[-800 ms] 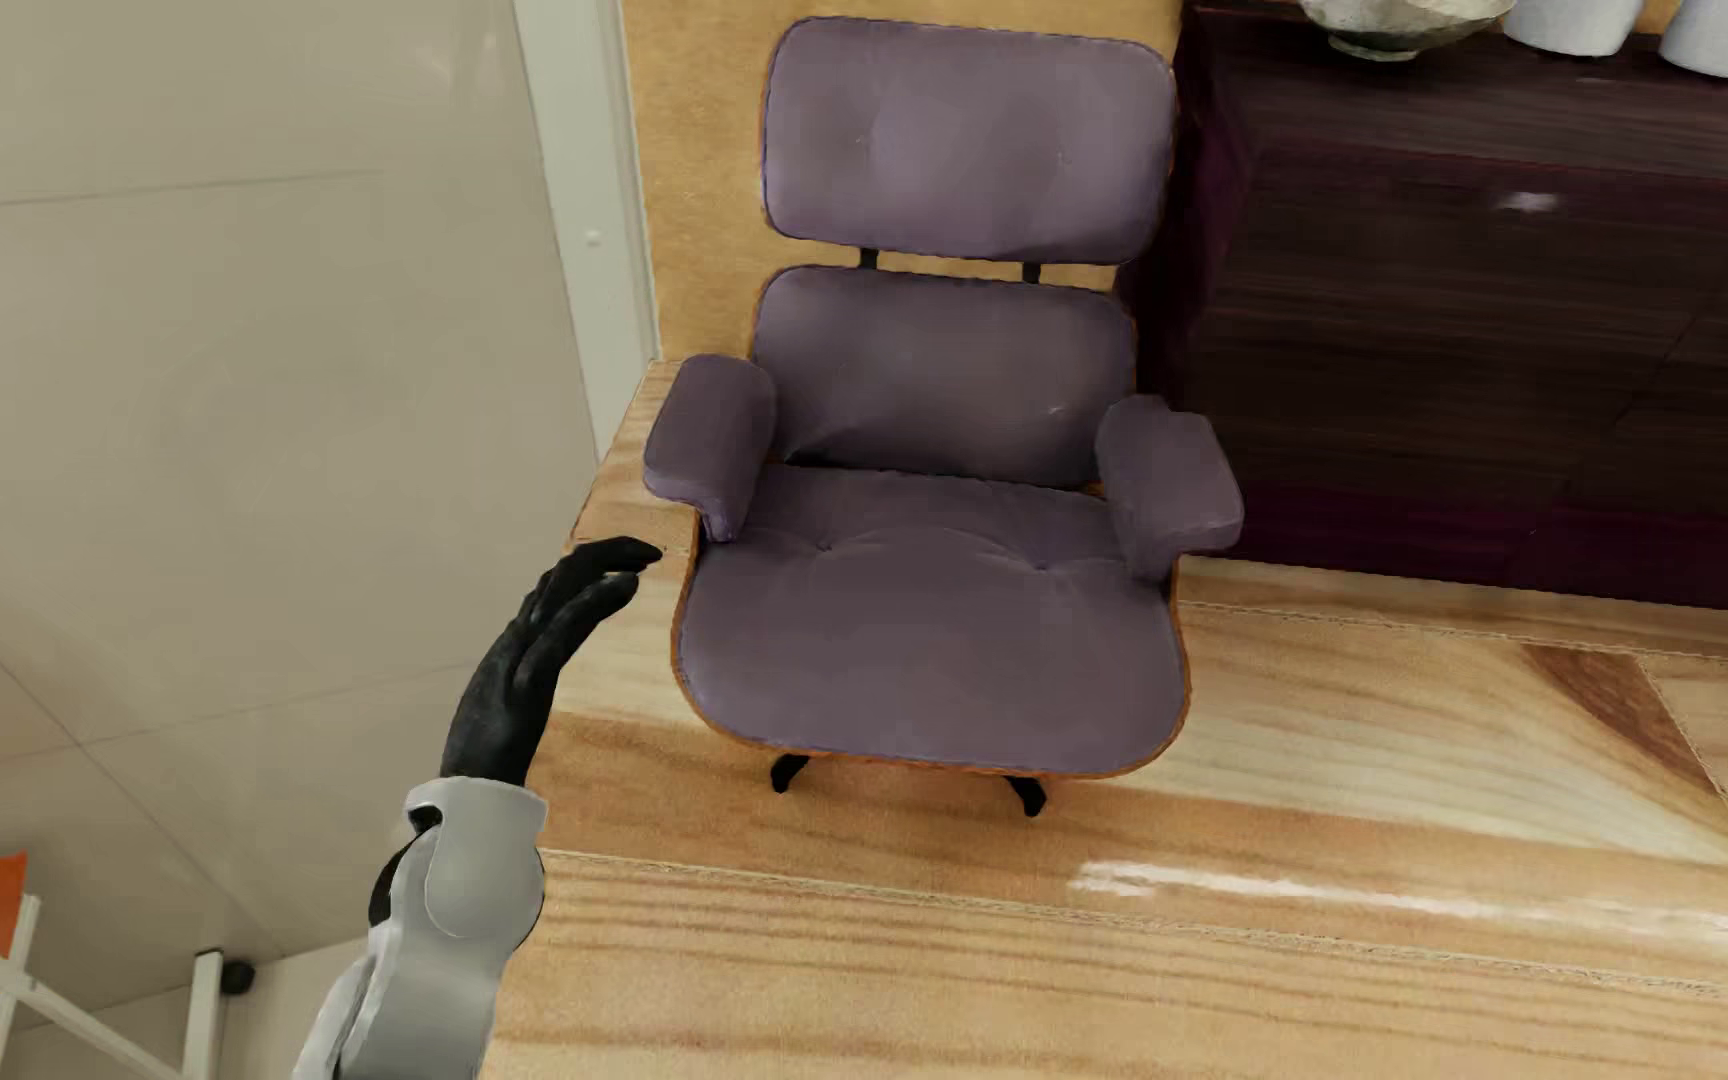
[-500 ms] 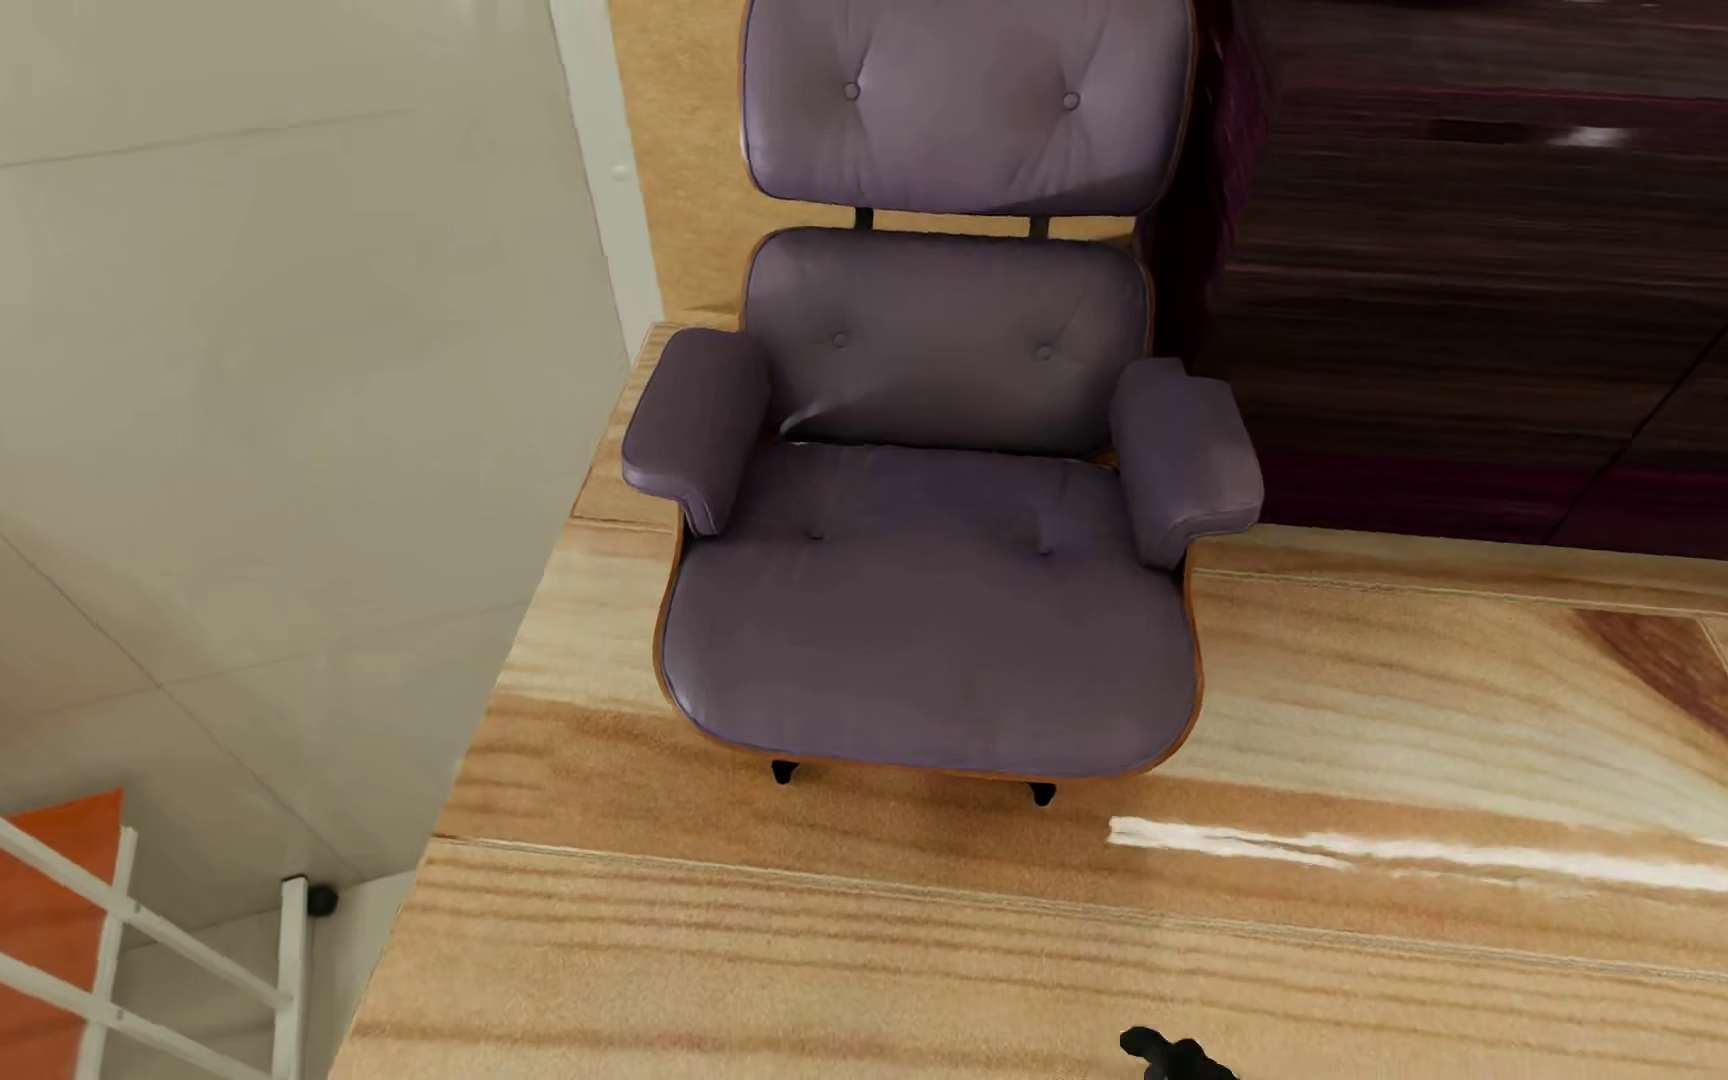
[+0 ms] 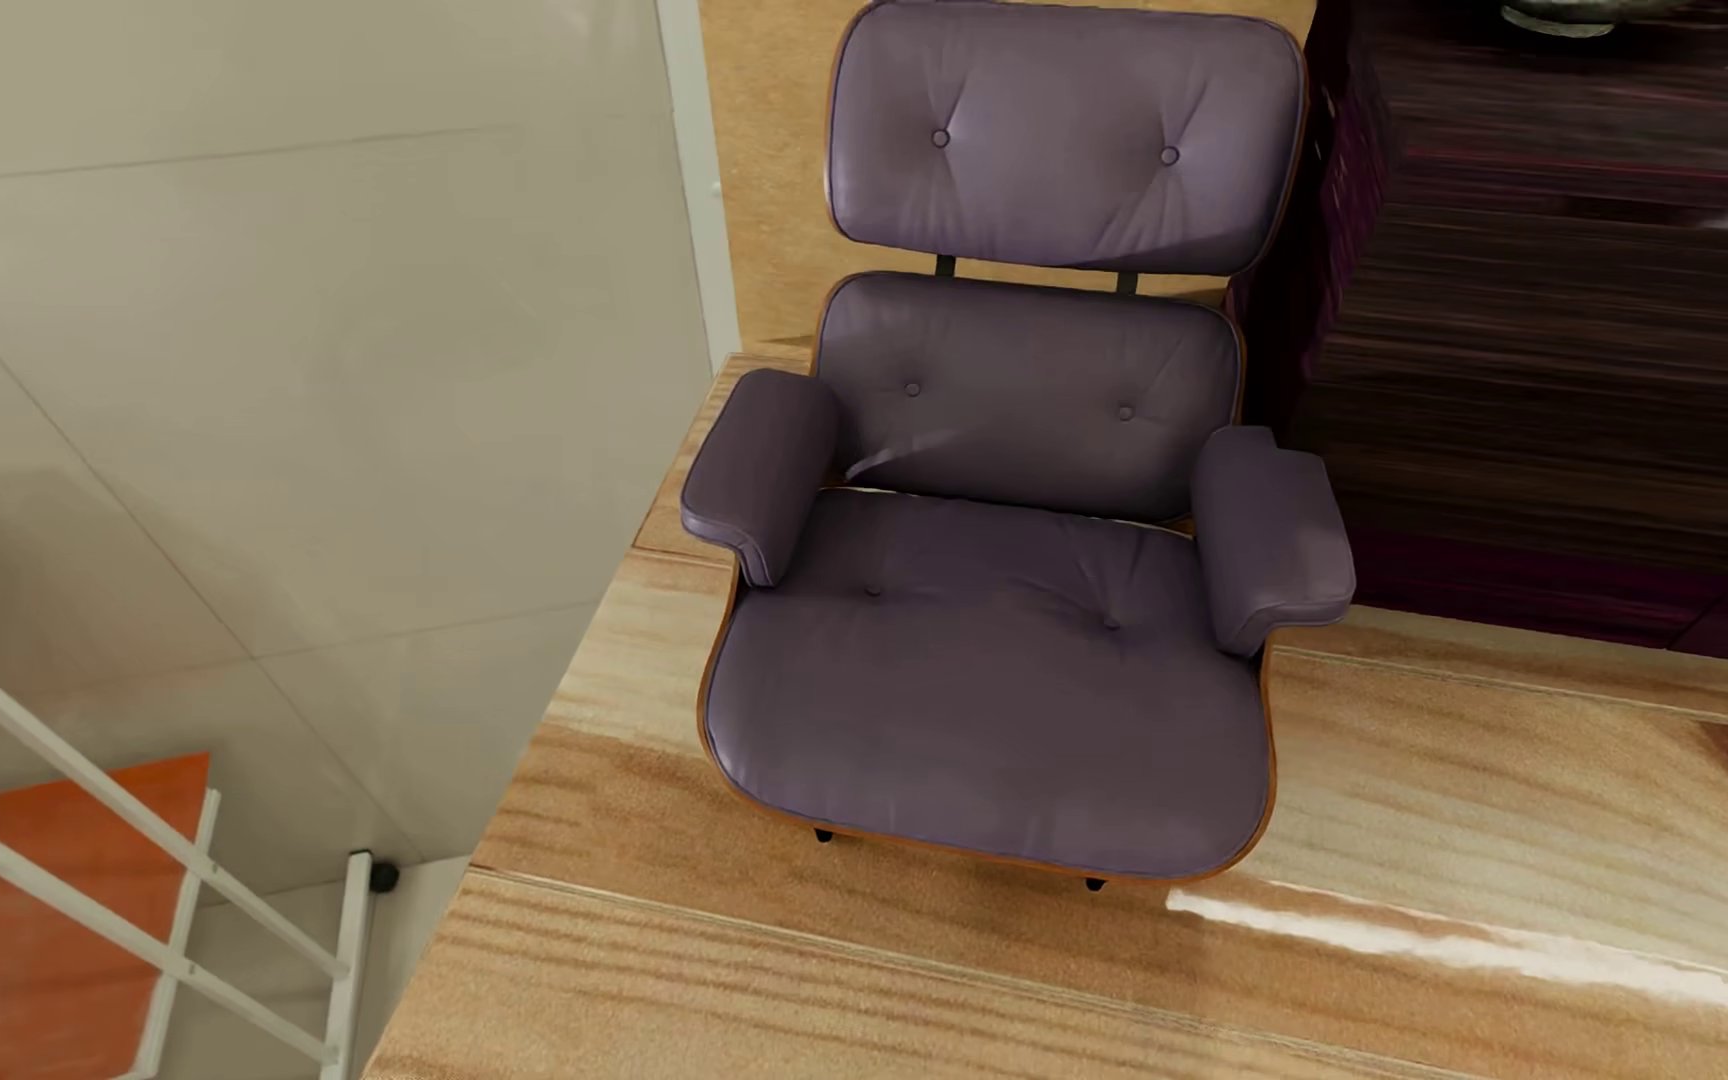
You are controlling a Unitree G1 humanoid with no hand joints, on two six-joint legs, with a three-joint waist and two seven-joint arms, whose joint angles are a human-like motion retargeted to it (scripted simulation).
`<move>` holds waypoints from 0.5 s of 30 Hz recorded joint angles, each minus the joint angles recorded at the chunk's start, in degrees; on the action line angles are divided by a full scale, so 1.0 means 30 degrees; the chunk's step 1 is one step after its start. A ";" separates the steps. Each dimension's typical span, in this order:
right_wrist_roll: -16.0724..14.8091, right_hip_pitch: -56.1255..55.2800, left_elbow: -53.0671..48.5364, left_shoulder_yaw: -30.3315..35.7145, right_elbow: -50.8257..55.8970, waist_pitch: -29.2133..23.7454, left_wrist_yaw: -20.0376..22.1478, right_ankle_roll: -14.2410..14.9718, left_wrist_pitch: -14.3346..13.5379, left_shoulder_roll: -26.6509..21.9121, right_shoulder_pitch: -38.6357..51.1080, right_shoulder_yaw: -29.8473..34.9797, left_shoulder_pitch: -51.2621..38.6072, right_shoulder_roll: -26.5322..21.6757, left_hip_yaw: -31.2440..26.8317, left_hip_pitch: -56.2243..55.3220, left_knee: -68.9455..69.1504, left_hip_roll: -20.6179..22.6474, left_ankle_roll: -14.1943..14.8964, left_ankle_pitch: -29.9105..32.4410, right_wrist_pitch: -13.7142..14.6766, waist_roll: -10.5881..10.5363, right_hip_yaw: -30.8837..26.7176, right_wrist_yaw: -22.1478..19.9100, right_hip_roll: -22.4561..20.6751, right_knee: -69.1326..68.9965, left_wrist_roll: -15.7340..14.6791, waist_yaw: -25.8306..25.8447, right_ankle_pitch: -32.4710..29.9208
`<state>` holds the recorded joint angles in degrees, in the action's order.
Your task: Walk to the dark armchair
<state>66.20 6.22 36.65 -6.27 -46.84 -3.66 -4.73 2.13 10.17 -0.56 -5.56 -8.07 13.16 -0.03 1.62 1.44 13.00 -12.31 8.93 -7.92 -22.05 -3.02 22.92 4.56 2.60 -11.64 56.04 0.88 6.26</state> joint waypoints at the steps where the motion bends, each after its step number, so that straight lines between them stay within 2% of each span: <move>1: 0.0275 0.0226 -0.0441 -0.0027 -0.0546 0.0030 0.0096 0.0050 -0.0366 0.0016 -0.0483 -0.0062 -0.0495 0.0058 -0.0273 0.0082 -0.0060 0.0056 -0.0005 -0.0017 -0.0137 0.0040 0.0307 0.1003 0.0027 0.0043 -0.0627 0.0014 0.0093; 2: 0.0581 0.0485 -0.0880 0.0040 -0.0679 0.0046 0.0198 0.0092 -0.0694 0.0002 -0.1096 -0.0069 -0.0921 0.0085 -0.0577 0.0085 -0.0003 0.0147 -0.0003 -0.0056 0.0064 0.0093 0.0633 0.1694 0.0067 0.0149 -0.1234 0.0033 0.0211; 4: 0.0798 0.0916 -0.1696 0.0445 -0.0264 0.0045 0.0563 0.0206 -0.1148 -0.0027 -0.2400 -0.0572 -0.1441 0.0220 -0.1244 -0.0172 0.0496 0.0502 -0.0073 -0.0170 0.0506 0.0219 0.1367 0.1850 0.0317 0.0202 -0.2032 0.0114 0.0552; 6: 0.0802 0.1171 -0.2220 0.0962 -0.0023 0.0004 0.0865 0.0322 -0.1283 -0.0046 -0.3240 -0.1284 -0.1569 0.0335 -0.1910 -0.0600 0.1135 0.1062 -0.0189 -0.0176 0.0550 0.0349 0.2084 0.1566 0.0749 0.0108 -0.2353 0.0202 0.0825; 8: 0.1418 0.1286 -0.2350 0.1320 -0.0225 -0.0060 0.0827 0.0413 -0.1217 -0.0135 -0.3301 -0.1205 -0.1427 0.0006 -0.2591 -0.1071 0.1580 0.1657 -0.0246 -0.0033 0.0863 0.0435 0.2771 0.1992 0.1159 0.0125 -0.2483 0.0195 0.0907; 11: 0.2495 0.1041 -0.1746 0.1064 0.0055 -0.0223 0.0950 0.0461 -0.0588 -0.0165 -0.2249 -0.0587 -0.0761 -0.0633 -0.3406 -0.1742 0.1888 0.2328 -0.0303 0.0181 0.1646 0.0430 0.3581 0.2405 0.1685 -0.0237 -0.2587 0.0138 0.1088; 13: 0.2732 0.0951 -0.0603 0.0637 0.0684 -0.0317 0.0935 0.0427 -0.0008 -0.0376 -0.1304 -0.0319 -0.0223 -0.0698 -0.3799 -0.1902 0.1660 0.2511 -0.0315 -0.0069 0.2098 0.0374 0.3996 0.1559 0.1772 -0.0264 -0.2614 0.0091 0.1260; 15: 0.2437 0.0955 0.0653 0.0292 0.0884 -0.0375 0.0578 0.0351 0.1130 -0.0376 -0.0071 0.0125 0.0463 -0.0820 -0.4041 -0.1855 0.1248 0.2539 -0.0245 -0.0095 0.2673 0.0298 0.4184 0.0598 0.1699 -0.0059 -0.2370 0.0039 0.1336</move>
<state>73.51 9.09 38.61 -5.39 -44.18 -4.78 -2.99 3.19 13.55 -1.68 -5.77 -7.70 14.55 -2.49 -10.50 -4.12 16.74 -4.69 8.20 -8.21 -14.03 -2.13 35.47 6.35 7.69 -11.82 48.93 1.00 10.27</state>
